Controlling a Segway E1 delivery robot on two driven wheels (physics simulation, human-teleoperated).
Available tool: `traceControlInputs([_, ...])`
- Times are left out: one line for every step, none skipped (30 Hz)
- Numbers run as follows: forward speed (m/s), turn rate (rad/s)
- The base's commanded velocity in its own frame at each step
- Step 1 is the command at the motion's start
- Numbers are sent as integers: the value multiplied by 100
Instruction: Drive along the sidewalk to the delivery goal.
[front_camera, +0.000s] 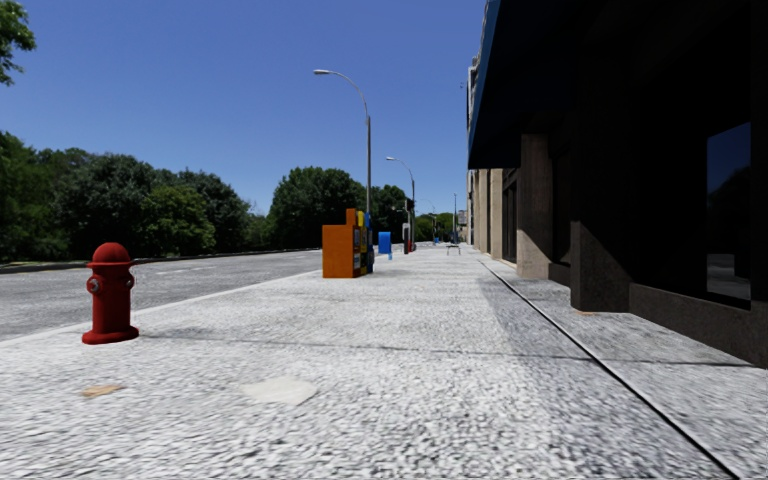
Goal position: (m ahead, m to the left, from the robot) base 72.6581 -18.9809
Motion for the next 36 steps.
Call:
traceControlInputs([194, -35])
traceControlInputs([194, -35])
traceControlInputs([194, -35])
traceControlInputs([194, -35])
traceControlInputs([194, -35])
traceControlInputs([194, -35])
traceControlInputs([194, -35])
traceControlInputs([194, -35])
traceControlInputs([194, -30])
traceControlInputs([194, -30])
traceControlInputs([194, -26])
traceControlInputs([194, -20])
traceControlInputs([194, -15])
traceControlInputs([194, -15])
traceControlInputs([196, -3])
traceControlInputs([200, 0])
traceControlInputs([200, 0])
traceControlInputs([200, 0])
traceControlInputs([200, 0])
traceControlInputs([200, 0])
traceControlInputs([200, 0])
traceControlInputs([200, 0])
traceControlInputs([200, 0])
traceControlInputs([200, 0])
traceControlInputs([200, 0])
traceControlInputs([200, 0])
traceControlInputs([200, 0])
traceControlInputs([200, 0])
traceControlInputs([199, 0])
traceControlInputs([200, 0])
traceControlInputs([200, 0])
traceControlInputs([199, 0])
traceControlInputs([199, 0])
traceControlInputs([198, 0])
traceControlInputs([198, 0])
traceControlInputs([200, 0])
